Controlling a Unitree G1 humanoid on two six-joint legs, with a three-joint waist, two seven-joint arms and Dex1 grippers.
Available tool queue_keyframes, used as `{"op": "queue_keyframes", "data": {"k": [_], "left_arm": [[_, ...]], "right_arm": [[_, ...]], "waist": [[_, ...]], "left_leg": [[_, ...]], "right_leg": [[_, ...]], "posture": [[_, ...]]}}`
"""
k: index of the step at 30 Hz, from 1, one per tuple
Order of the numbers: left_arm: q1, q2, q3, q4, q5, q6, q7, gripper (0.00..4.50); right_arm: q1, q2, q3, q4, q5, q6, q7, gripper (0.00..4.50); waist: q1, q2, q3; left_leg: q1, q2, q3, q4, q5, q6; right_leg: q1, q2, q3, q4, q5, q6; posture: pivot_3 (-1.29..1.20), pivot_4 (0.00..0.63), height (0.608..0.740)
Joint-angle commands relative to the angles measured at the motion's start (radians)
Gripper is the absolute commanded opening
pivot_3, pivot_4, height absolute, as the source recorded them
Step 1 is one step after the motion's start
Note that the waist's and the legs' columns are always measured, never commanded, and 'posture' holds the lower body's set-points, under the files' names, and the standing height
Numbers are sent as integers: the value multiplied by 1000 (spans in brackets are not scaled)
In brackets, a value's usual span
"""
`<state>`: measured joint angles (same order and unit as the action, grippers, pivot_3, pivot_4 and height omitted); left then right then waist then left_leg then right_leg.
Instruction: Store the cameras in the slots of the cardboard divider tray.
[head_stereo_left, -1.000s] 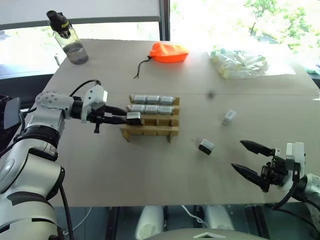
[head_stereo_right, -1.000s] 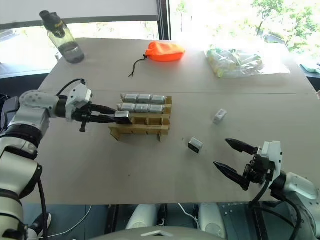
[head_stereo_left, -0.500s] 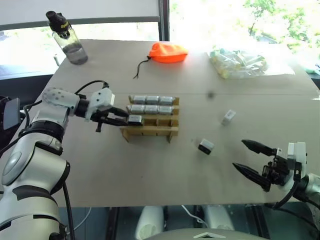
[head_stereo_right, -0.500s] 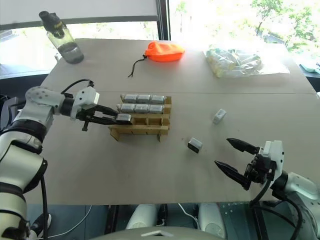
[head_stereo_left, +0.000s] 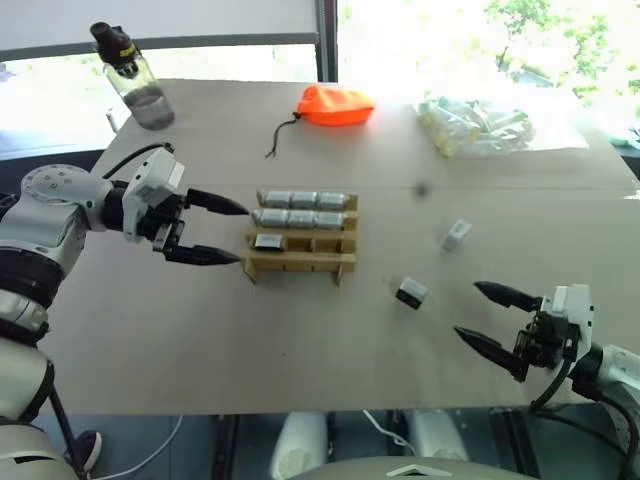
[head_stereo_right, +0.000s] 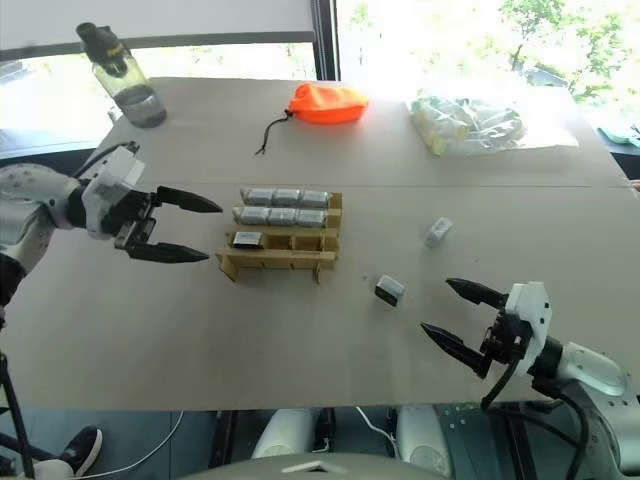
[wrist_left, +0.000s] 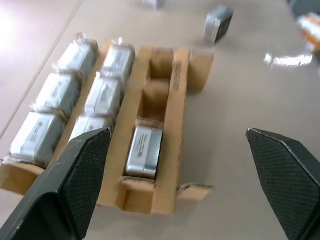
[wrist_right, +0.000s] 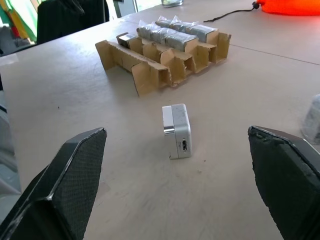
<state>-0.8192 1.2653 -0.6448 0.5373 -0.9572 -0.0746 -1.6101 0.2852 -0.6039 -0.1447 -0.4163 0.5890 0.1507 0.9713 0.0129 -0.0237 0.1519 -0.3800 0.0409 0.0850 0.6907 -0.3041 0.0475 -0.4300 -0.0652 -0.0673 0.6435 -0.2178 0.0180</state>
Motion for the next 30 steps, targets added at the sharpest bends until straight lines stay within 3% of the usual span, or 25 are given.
{"op": "queue_keyframes", "data": {"k": [1, 4, 8, 12, 16, 23, 26, 30], "left_arm": [[129, 80, 98, -182, -83, 31, -4, 4482], [272, 108, 218, -270, -114, 41, -4, 4482], [665, 130, 523, -479, -161, 76, 60, 4482], [931, 61, 804, -711, -159, 180, 206, 4482], [1065, -25, 971, -868, -120, 275, 283, 4482], [1115, -108, 1079, -945, -54, 387, 284, 4482], [1095, -129, 1087, -954, -29, 409, 280, 4500], [1073, -148, 1092, -958, 5, 433, 266, 4500]], "right_arm": [[-53, 24, 61, -17, -74, 0, -59, 4500], [-87, 49, 89, -11, -94, 12, -93, 4500], [-125, 61, 128, 39, -171, 9, -139, 4500], [-162, 64, 151, 64, -182, 42, -147, 4500], [-197, 65, 172, 60, -171, 96, -150, 4500], [-240, 69, 194, 66, -174, 144, -142, 4500], [-249, 78, 199, 71, -177, 154, -150, 3659], [-255, 87, 211, 66, -182, 172, -167, 1695]], "waist": [[1, 0, 0], [2, 0, 0], [-2, 1, 0], [4, 1, 1], [3, 1, 0], [0, 1, 1], [1, 2, 1], [0, 1, 1]], "left_leg": [[0, 0, 0, 0, 0, 0], [0, 0, 0, 0, 0, 0], [0, 1, 1, 0, 0, 0], [-1, 1, 2, -1, 0, -1], [1, 0, 1, -1, 0, -1], [2, 0, 1, -2, 2, -3], [3, 0, 1, -2, 2, -3], [2, 0, 2, -2, 2, -3]], "right_leg": [[0, 0, 0, 0, 0, 0], [0, 0, 0, 1, 0, 0], [0, 0, 0, 0, 0, 0], [-1, -1, 0, -1, 0, 0], [1, -1, 0, -1, -1, 0], [1, 2, -1, 0, 0, 0], [1, 2, -1, 0, 0, 0], [1, 2, 0, -1, 0, 0]], "posture": [[0, 150, 740], [0, 150, 740], [0, 150, 740], [0, 150, 740], [0, 150, 740], [0, 150, 740], [0, 150, 740], [0, 150, 740]]}}
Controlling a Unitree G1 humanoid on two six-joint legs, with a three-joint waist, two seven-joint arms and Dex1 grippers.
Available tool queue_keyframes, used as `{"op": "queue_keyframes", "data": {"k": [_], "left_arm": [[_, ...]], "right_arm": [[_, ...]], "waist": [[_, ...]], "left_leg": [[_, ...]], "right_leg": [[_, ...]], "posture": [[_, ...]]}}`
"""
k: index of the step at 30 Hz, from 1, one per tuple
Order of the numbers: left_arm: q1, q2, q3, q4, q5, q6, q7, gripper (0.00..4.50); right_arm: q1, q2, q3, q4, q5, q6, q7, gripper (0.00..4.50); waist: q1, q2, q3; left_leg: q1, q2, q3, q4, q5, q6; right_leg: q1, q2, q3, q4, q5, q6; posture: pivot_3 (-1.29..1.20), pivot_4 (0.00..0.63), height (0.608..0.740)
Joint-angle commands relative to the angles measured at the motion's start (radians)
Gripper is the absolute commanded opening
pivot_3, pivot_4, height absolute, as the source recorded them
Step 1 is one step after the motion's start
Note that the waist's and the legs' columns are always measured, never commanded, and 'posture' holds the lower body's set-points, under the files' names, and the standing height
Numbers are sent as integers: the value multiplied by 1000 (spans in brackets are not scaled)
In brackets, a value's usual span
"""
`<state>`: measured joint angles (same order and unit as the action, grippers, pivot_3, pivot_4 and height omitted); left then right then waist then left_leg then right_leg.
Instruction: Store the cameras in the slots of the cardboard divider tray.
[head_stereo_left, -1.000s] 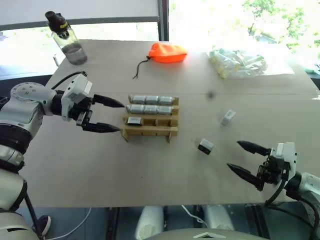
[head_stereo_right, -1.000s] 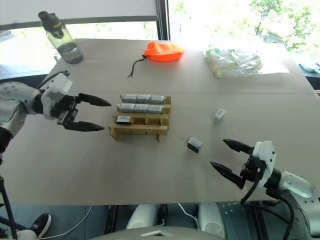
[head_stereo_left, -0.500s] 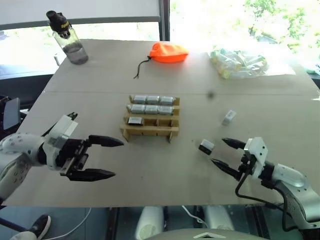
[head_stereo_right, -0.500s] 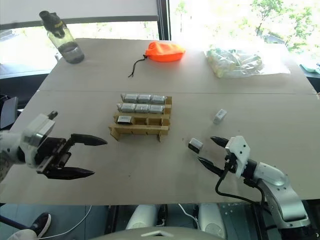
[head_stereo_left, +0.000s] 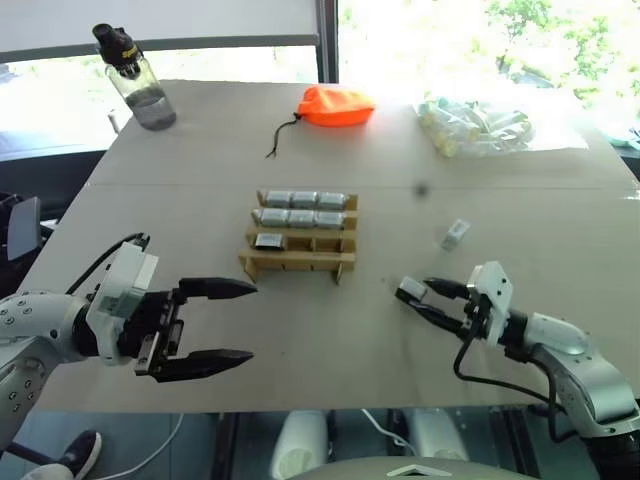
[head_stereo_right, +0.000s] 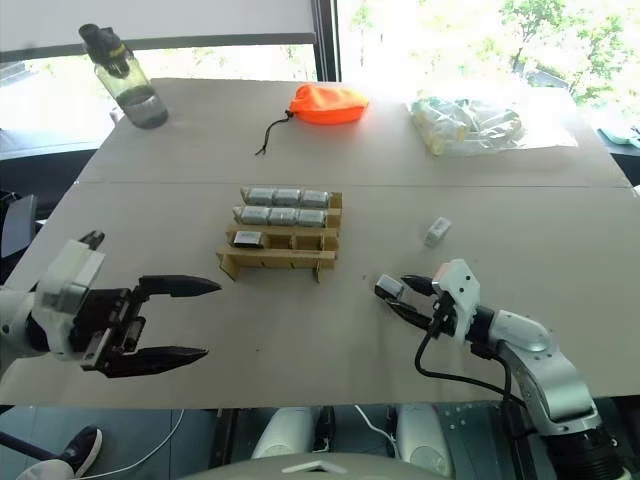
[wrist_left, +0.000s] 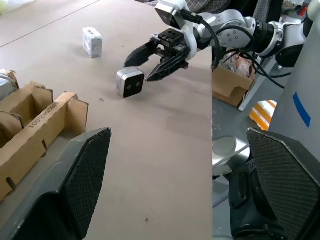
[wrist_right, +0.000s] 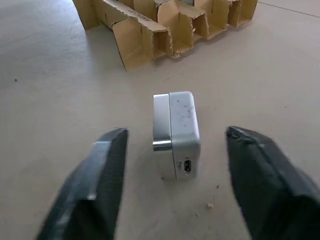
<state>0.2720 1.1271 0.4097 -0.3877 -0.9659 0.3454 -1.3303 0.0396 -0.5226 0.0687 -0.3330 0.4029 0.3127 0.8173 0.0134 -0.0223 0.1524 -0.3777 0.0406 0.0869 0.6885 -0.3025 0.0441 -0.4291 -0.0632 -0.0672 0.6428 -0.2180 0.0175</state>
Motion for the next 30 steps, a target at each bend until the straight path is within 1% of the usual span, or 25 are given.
{"op": "queue_keyframes", "data": {"k": [1, 2, 9, 12, 18, 20, 22, 24, 27, 30], "left_arm": [[-23, -14, 38, -34, 22, 17, -18, 4500], [-27, -18, 39, -35, 30, 20, -22, 4500], [-71, -41, 28, -34, 65, 43, -33, 4500], [-76, -57, 39, -31, 77, 49, -36, 4500], [-112, -97, 53, 17, 108, 39, -11, 4500], [-104, -106, 72, 50, 140, 18, -21, 4500], [-79, -120, 114, 81, 176, -10, -25, 4500], [-64, -139, 146, 96, 194, -22, -13, 4500], [-36, -169, 182, 84, 214, -30, 6, 4500], [17, -218, 237, 44, 224, -30, 48, 4500]], "right_arm": [[-9, 8, 0, -17, 3, 11, -16, 1196], [-8, 10, 1, -17, 1, 11, -18, 631], [-13, 14, 2, -14, -4, 10, -23, 607], [-61, 20, -7, -32, 20, 32, -24, 607], [-266, 45, 36, 24, 2, 32, 14, 607], [-414, 81, 83, 100, -14, 21, 53, 607], [-570, 130, 150, 215, -62, -32, 105, 607], [-680, 176, 206, 327, -110, -99, 155, 607], [-778, 237, 243, 459, -142, -173, 207, 607], [-872, 304, 263, 593, -166, -235, 247, 607]], "waist": [[0, 0, 0], [0, 0, 0], [0, 0, 0], [-4, 0, 0], [-3, 1, 0], [-6, 0, 0], [-25, 2, 1], [-31, 2, 1], [-21, 1, 1], [-28, 1, 1]], "left_leg": [[0, 0, 0, 0, 0, 0], [0, 0, 0, 0, 0, 0], [0, 0, 0, 0, 0, 0], [0, 0, 0, 0, 0, 0], [0, 0, 0, 0, 0, 0], [0, 0, 0, 0, 0, 0], [-1, 0, 1, 0, 0, 0], [0, 0, 1, 0, 0, 0], [-2, 1, -2, -2, 0, 0], [-6, 1, -1, -3, 0, 0]], "right_leg": [[0, 0, 0, 0, 0, 0], [0, 0, 0, 0, 0, 0], [0, 0, 0, 0, 0, 0], [0, 0, 0, 0, 0, 0], [-1, 0, 0, 0, 0, 0], [-1, 1, 0, 0, 0, 0], [-2, 1, 1, 0, 1, -1], [-2, 1, 1, 0, 1, -2], [-3, 1, -2, 0, 1, -2], [-5, -2, -2, -1, 1, -2]], "posture": [[0, 150, 740], [0, 150, 740], [0, 150, 740], [0, 150, 740], [0, 150, 740], [0, 150, 740], [0, 150, 740], [0, 150, 740], [0, 150, 740], [0, 150, 740]]}}
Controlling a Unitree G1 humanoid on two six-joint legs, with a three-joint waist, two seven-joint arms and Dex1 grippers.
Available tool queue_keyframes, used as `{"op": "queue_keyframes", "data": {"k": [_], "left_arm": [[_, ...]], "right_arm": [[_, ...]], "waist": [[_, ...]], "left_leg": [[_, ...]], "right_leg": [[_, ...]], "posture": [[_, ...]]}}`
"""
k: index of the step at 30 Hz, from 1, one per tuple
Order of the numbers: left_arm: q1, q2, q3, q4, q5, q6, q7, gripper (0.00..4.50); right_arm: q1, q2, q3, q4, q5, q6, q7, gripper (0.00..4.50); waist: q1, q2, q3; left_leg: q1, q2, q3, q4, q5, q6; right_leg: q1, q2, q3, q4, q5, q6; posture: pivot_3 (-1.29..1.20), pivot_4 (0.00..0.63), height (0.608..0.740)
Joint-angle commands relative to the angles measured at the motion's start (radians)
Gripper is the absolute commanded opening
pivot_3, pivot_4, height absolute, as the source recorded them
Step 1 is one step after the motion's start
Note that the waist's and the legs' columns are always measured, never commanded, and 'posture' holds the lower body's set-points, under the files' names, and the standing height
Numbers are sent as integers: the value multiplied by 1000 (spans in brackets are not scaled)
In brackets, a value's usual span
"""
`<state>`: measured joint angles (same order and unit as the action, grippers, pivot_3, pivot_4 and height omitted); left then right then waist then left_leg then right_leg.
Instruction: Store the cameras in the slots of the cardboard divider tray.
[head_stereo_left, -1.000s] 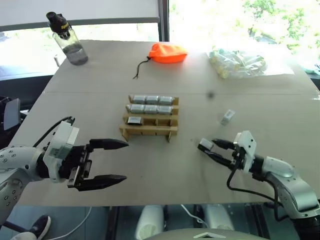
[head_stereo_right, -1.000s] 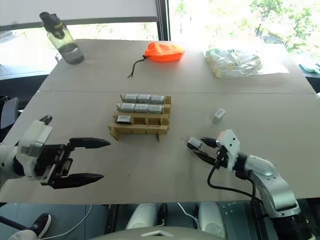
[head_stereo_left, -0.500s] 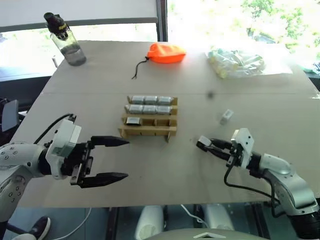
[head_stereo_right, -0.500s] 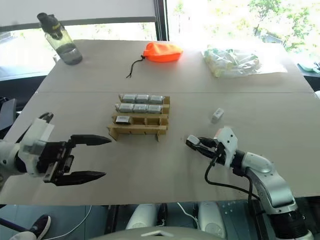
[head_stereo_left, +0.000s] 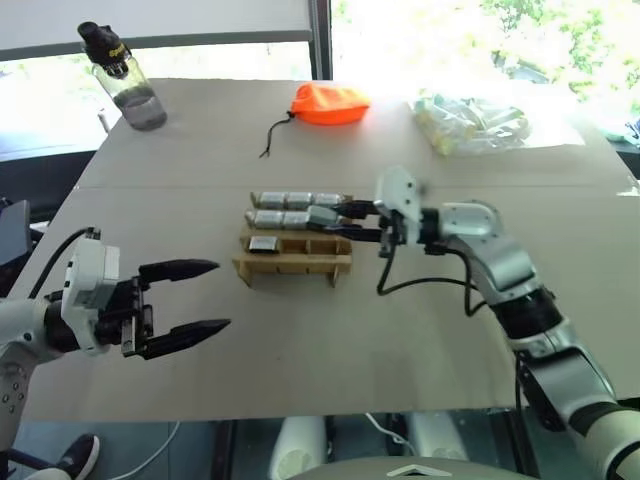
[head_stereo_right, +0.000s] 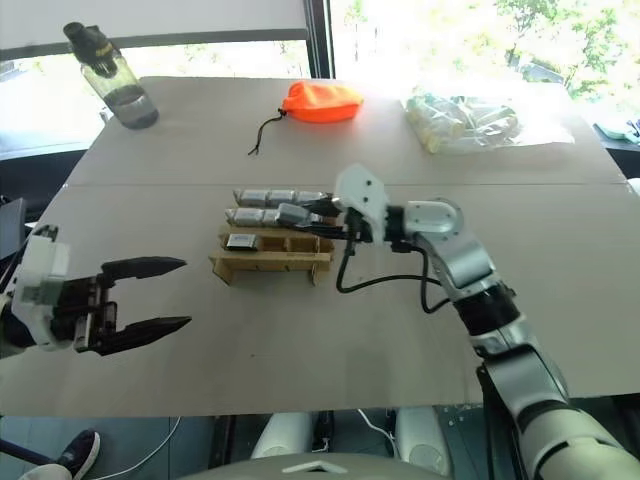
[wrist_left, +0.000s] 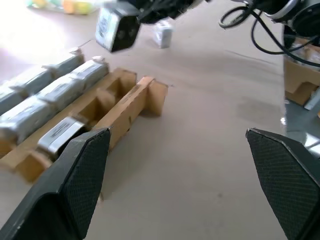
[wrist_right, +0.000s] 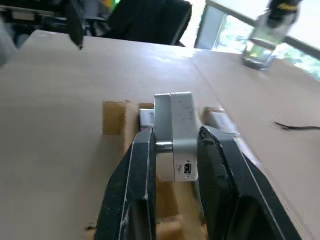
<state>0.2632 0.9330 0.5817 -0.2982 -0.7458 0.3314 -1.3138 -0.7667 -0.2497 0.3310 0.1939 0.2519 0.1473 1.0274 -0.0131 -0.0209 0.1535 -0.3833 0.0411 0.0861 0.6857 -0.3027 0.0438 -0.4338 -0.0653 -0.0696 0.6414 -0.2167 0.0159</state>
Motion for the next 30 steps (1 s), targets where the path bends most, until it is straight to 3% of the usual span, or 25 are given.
{"op": "queue_keyframes", "data": {"k": [1, 12, 30], "left_arm": [[48, -41, 84, -61, -2, -10, 45, 4500], [206, -171, 183, -201, -20, -3, 152, 4500], [172, -163, 169, -188, -13, -1, 171, 4500]], "right_arm": [[-90, 49, 4, 105, -23, -92, 49, 607], [-210, 158, 20, 413, -115, -246, 127, 607], [-267, 231, -8, 680, -221, -350, 80, 607]], "waist": [[-3, 0, 0], [-12, 0, 0], [-26, 1, 1]], "left_leg": [[0, 0, 0, 0, 0, 0], [3, 0, -2, 0, 1, -1], [2, 0, -5, 0, 1, -2]], "right_leg": [[0, -1, 0, 0, 0, 0], [2, -3, -2, 3, 0, 0], [2, -4, -2, 3, 0, 0]], "posture": [[0, 150, 740], [0, 150, 740], [0, 150, 740]]}}
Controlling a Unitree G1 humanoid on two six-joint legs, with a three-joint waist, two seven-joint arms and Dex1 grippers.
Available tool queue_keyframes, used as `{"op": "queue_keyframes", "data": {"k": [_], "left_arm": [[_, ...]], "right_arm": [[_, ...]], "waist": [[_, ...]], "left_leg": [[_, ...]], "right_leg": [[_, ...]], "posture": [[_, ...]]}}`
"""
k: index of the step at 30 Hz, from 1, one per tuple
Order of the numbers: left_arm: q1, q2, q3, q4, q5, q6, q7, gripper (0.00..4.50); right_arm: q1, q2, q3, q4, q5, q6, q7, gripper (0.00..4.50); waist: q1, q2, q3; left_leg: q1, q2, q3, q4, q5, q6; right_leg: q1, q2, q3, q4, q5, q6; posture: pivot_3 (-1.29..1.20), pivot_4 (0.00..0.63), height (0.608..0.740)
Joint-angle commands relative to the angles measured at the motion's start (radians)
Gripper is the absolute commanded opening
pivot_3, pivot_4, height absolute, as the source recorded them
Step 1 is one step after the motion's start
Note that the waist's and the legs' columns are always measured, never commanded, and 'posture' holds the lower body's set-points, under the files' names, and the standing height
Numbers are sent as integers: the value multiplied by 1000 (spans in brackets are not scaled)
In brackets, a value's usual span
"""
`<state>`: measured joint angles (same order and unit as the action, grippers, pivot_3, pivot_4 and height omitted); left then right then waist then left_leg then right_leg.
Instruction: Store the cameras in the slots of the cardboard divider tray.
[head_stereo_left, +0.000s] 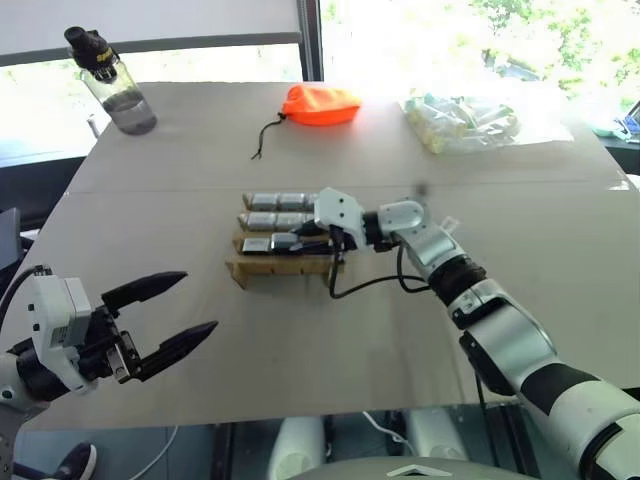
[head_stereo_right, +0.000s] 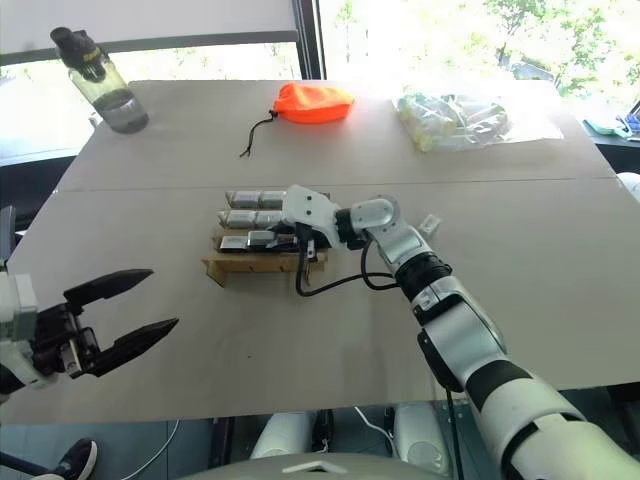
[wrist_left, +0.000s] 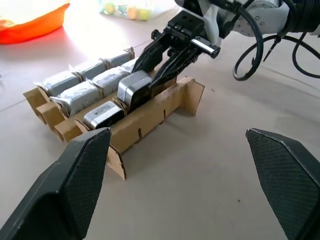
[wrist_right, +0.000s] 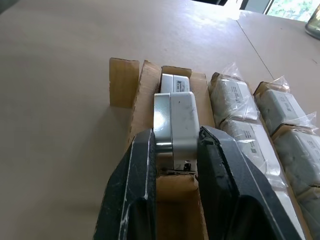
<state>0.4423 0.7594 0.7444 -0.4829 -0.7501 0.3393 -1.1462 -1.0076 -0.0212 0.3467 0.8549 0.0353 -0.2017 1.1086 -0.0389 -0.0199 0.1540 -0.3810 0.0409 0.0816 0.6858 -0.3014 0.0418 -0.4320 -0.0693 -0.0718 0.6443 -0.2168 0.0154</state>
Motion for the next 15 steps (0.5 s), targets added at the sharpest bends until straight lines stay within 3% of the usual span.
{"op": "queue_keyframes", "data": {"k": [1, 4, 5, 10, 15], "left_arm": [[-10, 10, 4, -3, -9, -7, 3, 4500], [-14, 11, 1, 0, -4, -8, 1, 4500], [-14, 11, 0, 1, -3, -9, 0, 4500], [-24, 15, -12, 5, 1, -9, -5, 4500], [-38, 20, -29, 9, -1, -6, -14, 4500]], "right_arm": [[-27, 4, -24, 27, -4, 4, 7, 607], [-27, 8, -27, 38, -2, 22, 33, 607], [-26, 9, -29, 40, -2, 25, 38, 1641], [-19, 8, -74, -7, 30, 39, 20, 3896], [60, -53, -119, -317, 116, 203, 33, 3896]], "waist": [[0, 0, 0], [0, 1, 0], [0, 1, 0], [-2, 1, 1], [1, 1, 1]], "left_leg": [[0, 0, 0, 0, 0, 0], [0, 0, 0, 0, 0, 0], [0, 0, 0, 0, 0, 0], [0, 0, -1, 0, 0, 0], [-1, 0, -2, 0, 0, 0]], "right_leg": [[0, 0, 0, 0, 0, 0], [0, -1, 0, 0, 0, 0], [0, -1, 0, 0, 0, 0], [0, -1, 1, -1, 0, 0], [0, -2, 0, -1, 0, 0]], "posture": [[0, 150, 740], [0, 150, 740], [0, 150, 740], [0, 150, 740], [0, 150, 740]]}}
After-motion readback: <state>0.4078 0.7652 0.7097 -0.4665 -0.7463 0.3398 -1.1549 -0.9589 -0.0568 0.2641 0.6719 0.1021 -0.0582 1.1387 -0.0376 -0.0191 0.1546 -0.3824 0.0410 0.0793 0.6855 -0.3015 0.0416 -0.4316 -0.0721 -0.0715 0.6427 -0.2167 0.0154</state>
